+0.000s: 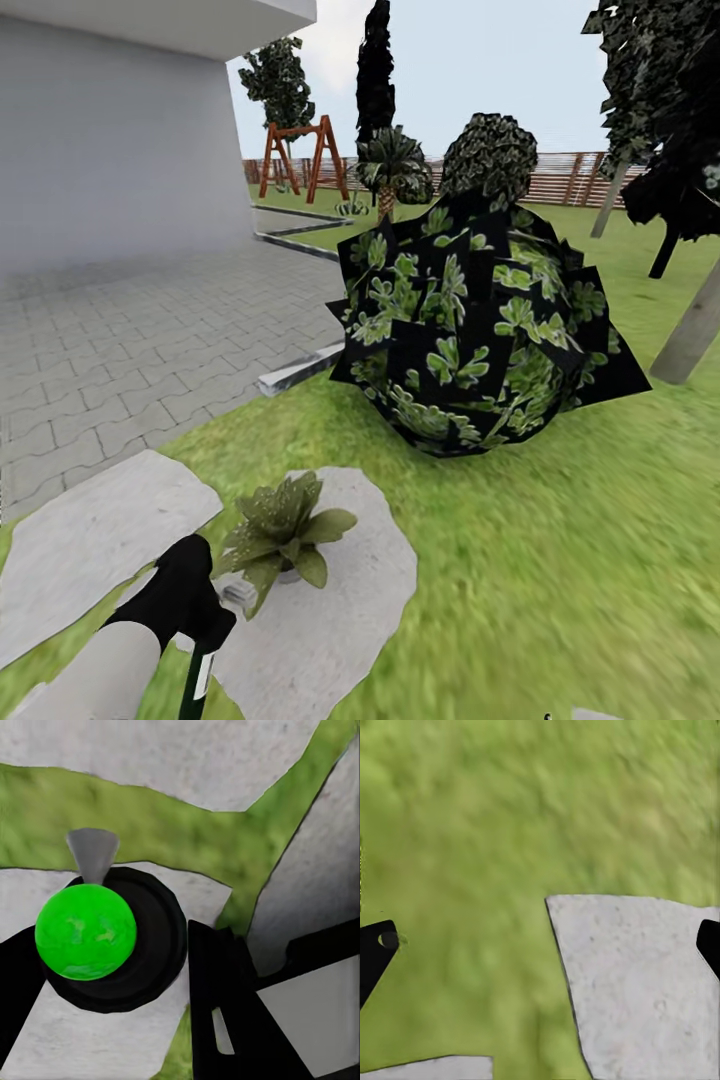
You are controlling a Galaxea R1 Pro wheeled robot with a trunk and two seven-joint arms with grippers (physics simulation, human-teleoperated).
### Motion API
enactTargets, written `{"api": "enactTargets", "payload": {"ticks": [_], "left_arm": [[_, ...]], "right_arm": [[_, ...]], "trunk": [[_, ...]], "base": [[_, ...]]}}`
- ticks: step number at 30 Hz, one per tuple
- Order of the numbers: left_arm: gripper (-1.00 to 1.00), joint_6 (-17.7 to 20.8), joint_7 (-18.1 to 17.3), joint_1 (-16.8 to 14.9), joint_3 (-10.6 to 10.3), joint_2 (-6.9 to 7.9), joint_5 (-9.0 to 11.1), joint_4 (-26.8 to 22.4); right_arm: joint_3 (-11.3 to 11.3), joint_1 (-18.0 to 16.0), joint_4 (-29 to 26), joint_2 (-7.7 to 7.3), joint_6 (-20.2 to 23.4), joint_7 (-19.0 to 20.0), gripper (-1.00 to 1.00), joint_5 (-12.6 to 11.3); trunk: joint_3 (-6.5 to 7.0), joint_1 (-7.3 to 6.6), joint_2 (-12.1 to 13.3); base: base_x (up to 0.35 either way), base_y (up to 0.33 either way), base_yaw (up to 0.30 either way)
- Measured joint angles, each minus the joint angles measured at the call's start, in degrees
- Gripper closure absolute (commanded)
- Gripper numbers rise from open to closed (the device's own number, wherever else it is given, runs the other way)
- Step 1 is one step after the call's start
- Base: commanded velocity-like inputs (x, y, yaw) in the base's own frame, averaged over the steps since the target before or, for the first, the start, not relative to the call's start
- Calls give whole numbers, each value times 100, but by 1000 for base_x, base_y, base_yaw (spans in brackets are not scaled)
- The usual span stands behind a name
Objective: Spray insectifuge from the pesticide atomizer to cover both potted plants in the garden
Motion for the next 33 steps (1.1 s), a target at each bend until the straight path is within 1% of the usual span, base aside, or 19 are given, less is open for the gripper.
{"api": "enactTargets", "payload": {"ticks": [3,10,13,15,19,27,33], "left_arm": [[100,2,4,0,38,-6,-2,-1],[100,2,12,-30,55,41,-14,-11],[100,5,12,-41,50,6,-2,-15],[100,4,15,-42,37,-27,-4,-18],[100,-1,16,-37,39,-33,-9,-18],[100,-2,23,-35,39,-3,-10,-18],[100,2,27,-35,40,12,-7,-19]], "right_arm": [[-1,0,0,0,0,0,-100,0],[-1,0,0,0,0,1,-100,0],[-1,0,0,0,0,1,-100,0],[0,0,0,0,0,1,-100,0],[0,0,-1,0,0,0,-100,0],[0,0,-1,0,0,0,-100,0],[0,0,0,7,0,0,-100,0]], "trunk": [[0,2,0],[0,2,0],[0,2,0],[0,1,0],[0,0,0],[0,0,0],[0,1,0]], "base": [[73,-24,244],[6,-2,274],[2,0,241],[100,-46,71],[210,-141,15],[245,-166,3],[189,-123,220]]}}
